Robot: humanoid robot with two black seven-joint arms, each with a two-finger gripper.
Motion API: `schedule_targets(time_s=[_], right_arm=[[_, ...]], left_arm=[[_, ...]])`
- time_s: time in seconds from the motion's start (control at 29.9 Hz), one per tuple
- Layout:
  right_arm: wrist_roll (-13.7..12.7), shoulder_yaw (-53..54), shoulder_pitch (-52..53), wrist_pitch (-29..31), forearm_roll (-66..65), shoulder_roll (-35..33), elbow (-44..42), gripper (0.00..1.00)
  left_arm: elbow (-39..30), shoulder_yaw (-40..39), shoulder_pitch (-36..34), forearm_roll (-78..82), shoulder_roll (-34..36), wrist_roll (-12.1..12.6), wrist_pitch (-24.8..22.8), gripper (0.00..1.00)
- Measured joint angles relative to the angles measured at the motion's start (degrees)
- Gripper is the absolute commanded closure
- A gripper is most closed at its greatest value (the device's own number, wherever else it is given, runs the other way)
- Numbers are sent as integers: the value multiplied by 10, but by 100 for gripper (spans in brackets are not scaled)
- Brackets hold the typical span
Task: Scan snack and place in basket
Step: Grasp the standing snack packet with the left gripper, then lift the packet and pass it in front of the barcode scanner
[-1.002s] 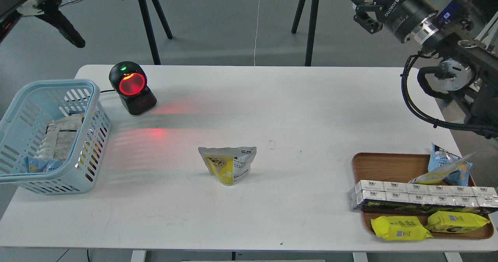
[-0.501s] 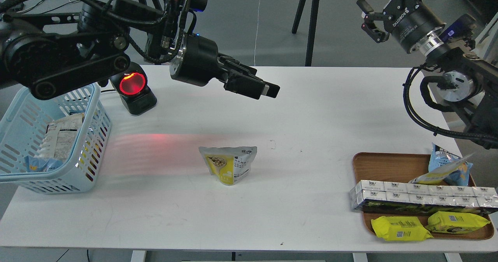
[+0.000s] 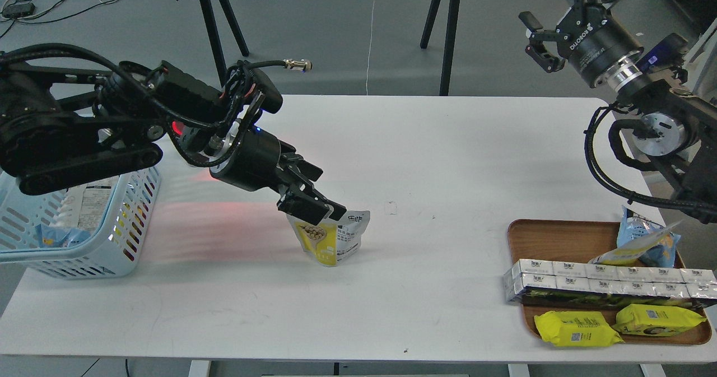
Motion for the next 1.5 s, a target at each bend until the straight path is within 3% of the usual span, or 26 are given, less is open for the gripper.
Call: schedule_targets(time_s=[0.23,0.33,0.47,0.53,0.67,0.8,0.9,1.2,1.5], right_arm=[[0,1,-1,0,5,-8,5,1],[0,1,-1,0,5,-9,5,1],[0,1,-1,0,5,-9,5,1],[0,1,-4,0,5,-9,5,1],[0,2,-9,0,5,-9,5,1],[0,2,-14,0,5,-9,5,1],[0,2,-16,0,5,-9,5,1],[0,2,-16,0,5,-9,4,1],[0,2,-17,0,11,-9,5,1]], left_arm=[[2,1,56,22,1,0,40,1],[9,0,74,25,-6,0,61,6],[15,-1,89,25,-14,0,83,27],[16,-1,91,25,-15,0,92,48],[21,1,91,25,-15,0,102,77],[31,4,96,25,-15,0,122,94],[38,4,102,25,-14,0,134,100],[43,4,131,20,-9,0,185,100],[45,-12,122,10,38,0,188,100]])
